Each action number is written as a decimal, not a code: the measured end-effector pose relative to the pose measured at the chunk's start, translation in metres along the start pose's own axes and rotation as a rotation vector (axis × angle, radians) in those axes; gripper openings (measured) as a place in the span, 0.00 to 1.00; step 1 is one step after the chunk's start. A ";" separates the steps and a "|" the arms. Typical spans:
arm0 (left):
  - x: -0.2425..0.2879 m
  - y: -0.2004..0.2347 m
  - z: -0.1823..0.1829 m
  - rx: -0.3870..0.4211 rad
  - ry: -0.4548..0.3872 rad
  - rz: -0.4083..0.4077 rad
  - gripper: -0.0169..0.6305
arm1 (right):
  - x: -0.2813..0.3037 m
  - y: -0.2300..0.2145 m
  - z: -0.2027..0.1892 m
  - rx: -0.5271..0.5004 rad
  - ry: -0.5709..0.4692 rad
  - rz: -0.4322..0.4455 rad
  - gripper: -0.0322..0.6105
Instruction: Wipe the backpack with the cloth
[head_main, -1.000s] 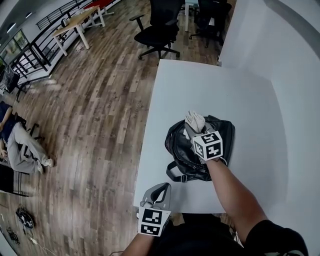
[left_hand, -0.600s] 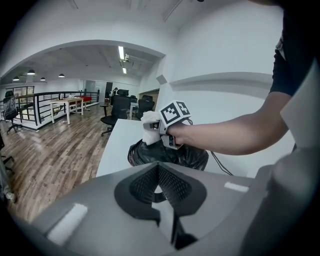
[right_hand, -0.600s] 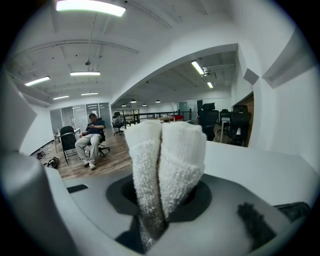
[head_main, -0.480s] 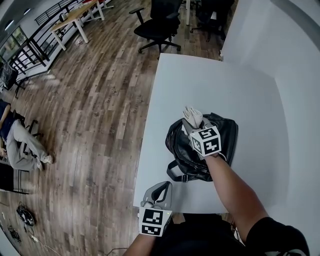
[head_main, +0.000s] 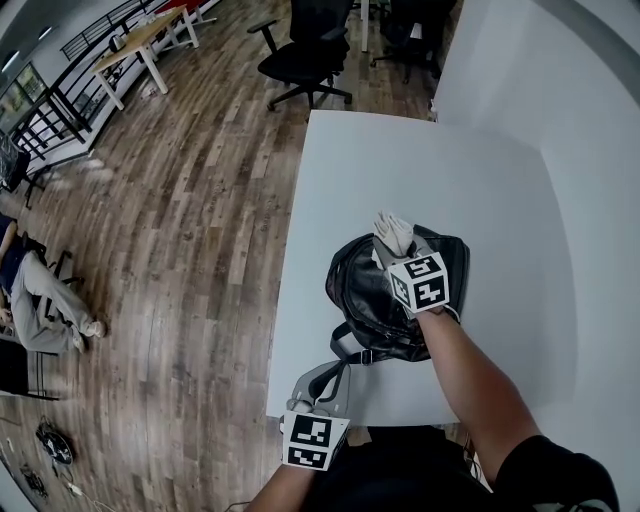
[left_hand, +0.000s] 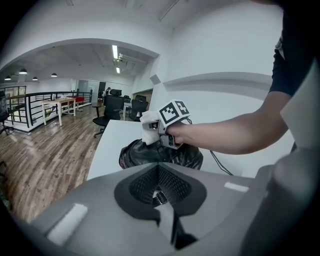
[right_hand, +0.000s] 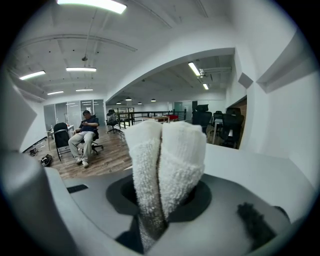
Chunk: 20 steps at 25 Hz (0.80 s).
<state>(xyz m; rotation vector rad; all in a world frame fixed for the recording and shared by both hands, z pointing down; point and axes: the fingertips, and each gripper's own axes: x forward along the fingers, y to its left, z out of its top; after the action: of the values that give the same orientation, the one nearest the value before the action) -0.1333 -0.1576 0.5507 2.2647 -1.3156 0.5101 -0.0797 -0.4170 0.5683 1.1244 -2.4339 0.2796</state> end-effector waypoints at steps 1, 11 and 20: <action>0.001 -0.001 0.001 0.004 -0.001 -0.005 0.04 | -0.003 -0.003 0.000 0.000 0.001 -0.008 0.20; 0.006 -0.010 0.016 0.041 -0.019 -0.053 0.04 | -0.030 -0.039 0.011 0.003 -0.005 -0.097 0.20; 0.007 -0.018 0.023 0.080 -0.026 -0.092 0.04 | -0.057 -0.059 0.016 0.005 -0.021 -0.154 0.20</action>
<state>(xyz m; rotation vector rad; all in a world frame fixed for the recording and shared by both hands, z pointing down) -0.1118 -0.1679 0.5318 2.3929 -1.2166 0.5109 -0.0077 -0.4226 0.5270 1.3143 -2.3501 0.2260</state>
